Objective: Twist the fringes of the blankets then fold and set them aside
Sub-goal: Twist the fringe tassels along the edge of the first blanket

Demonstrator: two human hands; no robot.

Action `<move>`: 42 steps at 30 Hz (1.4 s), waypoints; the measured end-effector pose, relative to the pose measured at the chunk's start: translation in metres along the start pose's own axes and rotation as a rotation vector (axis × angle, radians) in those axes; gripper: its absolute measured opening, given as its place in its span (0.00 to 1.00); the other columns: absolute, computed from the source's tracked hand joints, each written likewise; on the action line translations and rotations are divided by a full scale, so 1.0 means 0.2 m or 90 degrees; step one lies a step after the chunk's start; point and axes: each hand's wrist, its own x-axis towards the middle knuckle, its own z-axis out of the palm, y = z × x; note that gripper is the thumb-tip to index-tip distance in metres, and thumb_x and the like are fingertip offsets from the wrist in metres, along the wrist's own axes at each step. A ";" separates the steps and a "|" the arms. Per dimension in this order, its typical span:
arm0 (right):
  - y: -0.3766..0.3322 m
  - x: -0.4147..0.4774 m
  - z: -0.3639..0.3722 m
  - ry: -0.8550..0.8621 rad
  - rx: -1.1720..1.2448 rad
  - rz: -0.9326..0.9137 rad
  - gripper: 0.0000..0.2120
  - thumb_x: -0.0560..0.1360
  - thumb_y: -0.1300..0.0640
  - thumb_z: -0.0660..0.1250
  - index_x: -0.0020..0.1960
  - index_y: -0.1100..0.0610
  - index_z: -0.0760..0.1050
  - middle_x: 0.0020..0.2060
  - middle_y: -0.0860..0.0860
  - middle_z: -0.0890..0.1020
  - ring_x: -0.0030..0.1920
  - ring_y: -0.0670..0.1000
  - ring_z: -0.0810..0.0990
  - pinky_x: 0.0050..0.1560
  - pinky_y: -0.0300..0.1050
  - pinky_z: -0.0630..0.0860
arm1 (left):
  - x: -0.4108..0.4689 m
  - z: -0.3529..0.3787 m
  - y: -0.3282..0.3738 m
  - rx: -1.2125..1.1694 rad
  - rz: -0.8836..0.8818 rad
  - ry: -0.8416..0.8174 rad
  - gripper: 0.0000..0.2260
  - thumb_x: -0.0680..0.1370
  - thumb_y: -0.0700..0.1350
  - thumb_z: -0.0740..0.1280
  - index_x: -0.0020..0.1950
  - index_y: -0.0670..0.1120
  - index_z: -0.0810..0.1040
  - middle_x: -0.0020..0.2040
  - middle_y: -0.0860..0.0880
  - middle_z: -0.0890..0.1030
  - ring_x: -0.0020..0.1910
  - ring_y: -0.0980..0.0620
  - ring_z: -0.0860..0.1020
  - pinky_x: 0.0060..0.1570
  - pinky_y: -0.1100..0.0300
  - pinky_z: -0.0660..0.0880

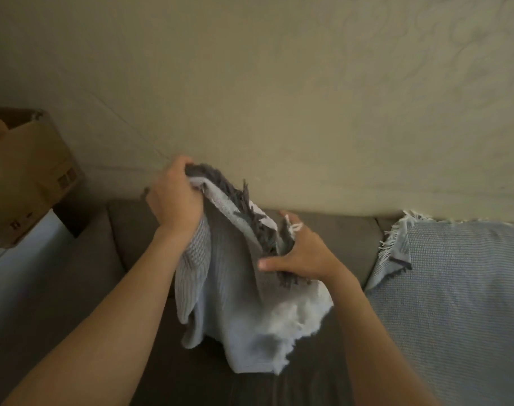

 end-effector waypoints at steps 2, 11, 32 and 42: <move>-0.02 0.03 -0.01 -0.095 -0.174 0.000 0.36 0.62 0.37 0.84 0.62 0.49 0.74 0.55 0.42 0.81 0.58 0.50 0.81 0.53 0.46 0.77 | 0.05 -0.01 0.04 0.048 0.105 0.028 0.10 0.79 0.36 0.67 0.57 0.47 0.80 0.50 0.42 0.85 0.45 0.36 0.82 0.40 0.45 0.77; -0.01 0.17 -0.05 0.316 -0.416 0.062 0.08 0.76 0.57 0.70 0.54 0.58 0.78 0.51 0.59 0.84 0.57 0.62 0.79 0.52 0.53 0.70 | 0.11 -0.04 -0.04 0.223 0.205 -0.133 0.06 0.80 0.32 0.68 0.47 0.41 0.82 0.43 0.38 0.83 0.39 0.37 0.80 0.42 0.49 0.69; 0.08 0.18 -0.01 -0.011 0.156 0.053 0.08 0.65 0.67 0.80 0.37 0.62 0.80 0.32 0.54 0.85 0.35 0.52 0.86 0.36 0.50 0.83 | 0.12 -0.02 -0.15 0.251 0.167 -0.660 0.38 0.59 0.52 0.87 0.63 0.50 0.72 0.58 0.50 0.79 0.54 0.46 0.79 0.56 0.46 0.81; 0.19 0.15 0.01 0.158 -0.455 0.116 0.17 0.74 0.62 0.69 0.61 0.56 0.72 0.52 0.60 0.83 0.54 0.67 0.83 0.50 0.58 0.80 | 0.04 0.01 -0.11 0.177 0.257 0.021 0.17 0.72 0.32 0.72 0.57 0.46 0.85 0.67 0.44 0.81 0.60 0.35 0.76 0.57 0.41 0.71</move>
